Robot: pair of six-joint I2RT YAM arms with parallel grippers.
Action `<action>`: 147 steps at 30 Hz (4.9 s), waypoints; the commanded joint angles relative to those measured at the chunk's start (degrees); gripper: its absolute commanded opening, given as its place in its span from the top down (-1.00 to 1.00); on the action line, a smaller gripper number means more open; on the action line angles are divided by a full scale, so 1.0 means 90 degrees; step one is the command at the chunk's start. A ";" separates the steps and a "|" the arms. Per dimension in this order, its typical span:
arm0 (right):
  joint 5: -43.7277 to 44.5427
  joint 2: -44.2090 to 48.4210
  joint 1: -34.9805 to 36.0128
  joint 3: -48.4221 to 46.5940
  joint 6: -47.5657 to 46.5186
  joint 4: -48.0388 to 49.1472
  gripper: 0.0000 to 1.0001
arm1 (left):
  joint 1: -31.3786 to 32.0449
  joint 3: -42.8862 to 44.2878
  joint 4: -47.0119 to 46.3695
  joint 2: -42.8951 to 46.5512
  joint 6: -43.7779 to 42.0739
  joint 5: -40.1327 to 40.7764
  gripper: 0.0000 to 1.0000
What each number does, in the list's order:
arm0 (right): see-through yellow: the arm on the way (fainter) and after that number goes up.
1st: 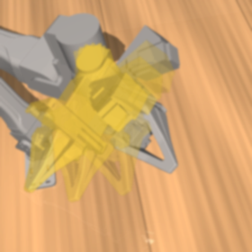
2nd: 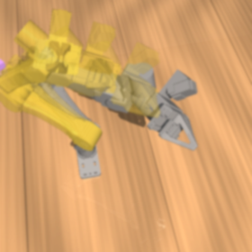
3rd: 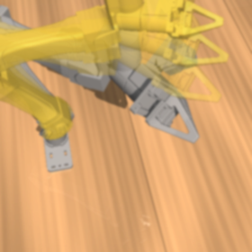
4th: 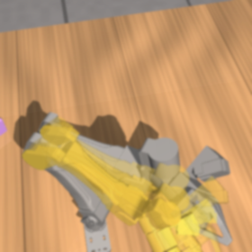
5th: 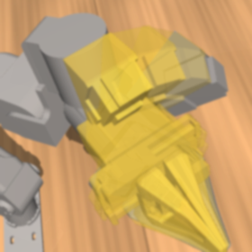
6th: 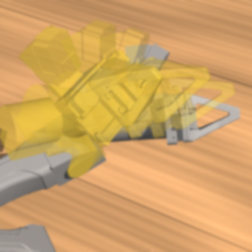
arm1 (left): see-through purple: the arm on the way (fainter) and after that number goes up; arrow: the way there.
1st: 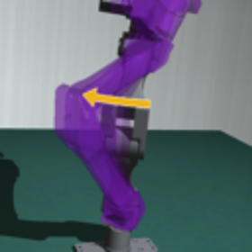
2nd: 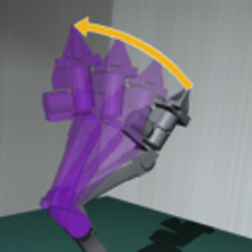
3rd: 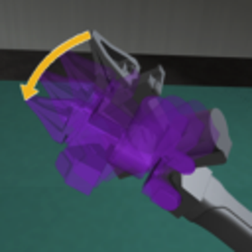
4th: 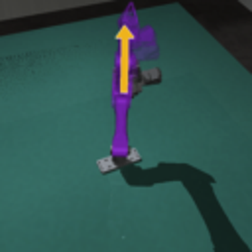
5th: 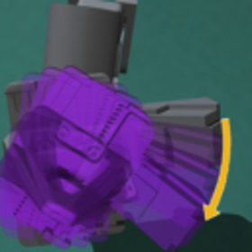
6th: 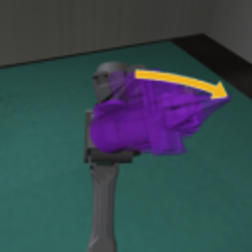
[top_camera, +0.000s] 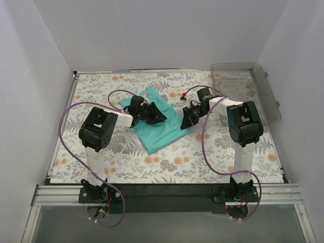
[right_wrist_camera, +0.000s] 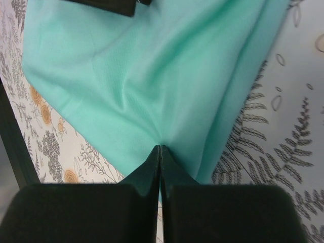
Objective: Fold and stack the t-shirts
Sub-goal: Fold the tshirt
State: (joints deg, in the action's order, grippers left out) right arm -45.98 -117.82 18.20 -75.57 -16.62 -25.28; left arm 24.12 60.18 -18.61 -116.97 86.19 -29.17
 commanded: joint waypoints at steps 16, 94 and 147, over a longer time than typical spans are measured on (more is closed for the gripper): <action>-0.0340 0.0676 -0.0342 0.0174 -0.0349 0.0104 0.85 | -0.0395 0.0344 0.0260 0.0591 -0.1089 -0.0129 0.17; 0.0977 0.1168 0.0283 0.0448 -0.8602 -0.1098 -0.17 | 0.2887 -0.2869 0.2898 0.3992 -0.6013 0.3895 0.64; 0.0704 0.4323 0.0488 0.0694 -0.5555 -0.2445 0.97 | 0.3209 -0.2917 0.3533 0.6942 -0.7262 0.2312 1.00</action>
State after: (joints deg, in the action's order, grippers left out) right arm -37.93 -76.64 22.44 -63.66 -70.02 -46.41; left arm 53.01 31.64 12.49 -55.48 24.53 -11.86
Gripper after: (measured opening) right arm 0.013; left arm 0.021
